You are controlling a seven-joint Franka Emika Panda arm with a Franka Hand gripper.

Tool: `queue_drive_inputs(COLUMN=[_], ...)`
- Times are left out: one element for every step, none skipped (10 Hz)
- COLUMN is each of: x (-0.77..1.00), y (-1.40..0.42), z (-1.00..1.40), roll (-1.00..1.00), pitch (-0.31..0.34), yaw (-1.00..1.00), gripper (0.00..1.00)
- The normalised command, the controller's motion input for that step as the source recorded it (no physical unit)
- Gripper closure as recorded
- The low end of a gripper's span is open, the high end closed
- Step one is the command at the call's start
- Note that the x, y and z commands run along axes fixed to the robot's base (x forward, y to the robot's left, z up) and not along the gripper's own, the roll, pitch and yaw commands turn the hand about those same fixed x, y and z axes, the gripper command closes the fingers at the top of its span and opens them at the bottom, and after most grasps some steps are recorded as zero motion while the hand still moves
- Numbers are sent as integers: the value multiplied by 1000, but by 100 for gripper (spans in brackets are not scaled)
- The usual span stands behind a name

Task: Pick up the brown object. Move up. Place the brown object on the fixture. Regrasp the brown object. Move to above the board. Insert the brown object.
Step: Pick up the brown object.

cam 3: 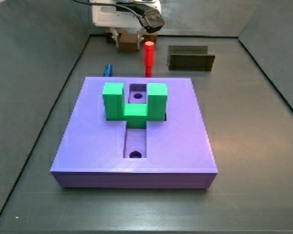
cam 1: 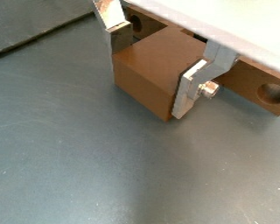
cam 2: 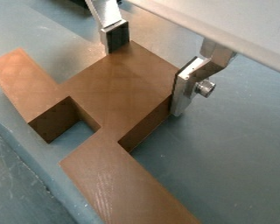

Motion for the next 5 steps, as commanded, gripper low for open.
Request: queue_drive_inputs(x=[0, 0, 0, 0, 0], y=[0, 0, 0, 0, 0], z=[0, 0, 0, 0, 0], roll=[0, 0, 0, 0, 0], pitch=[0, 0, 0, 0, 0], yaw=[0, 0, 0, 0, 0], gripper=[100, 100, 100, 100, 100])
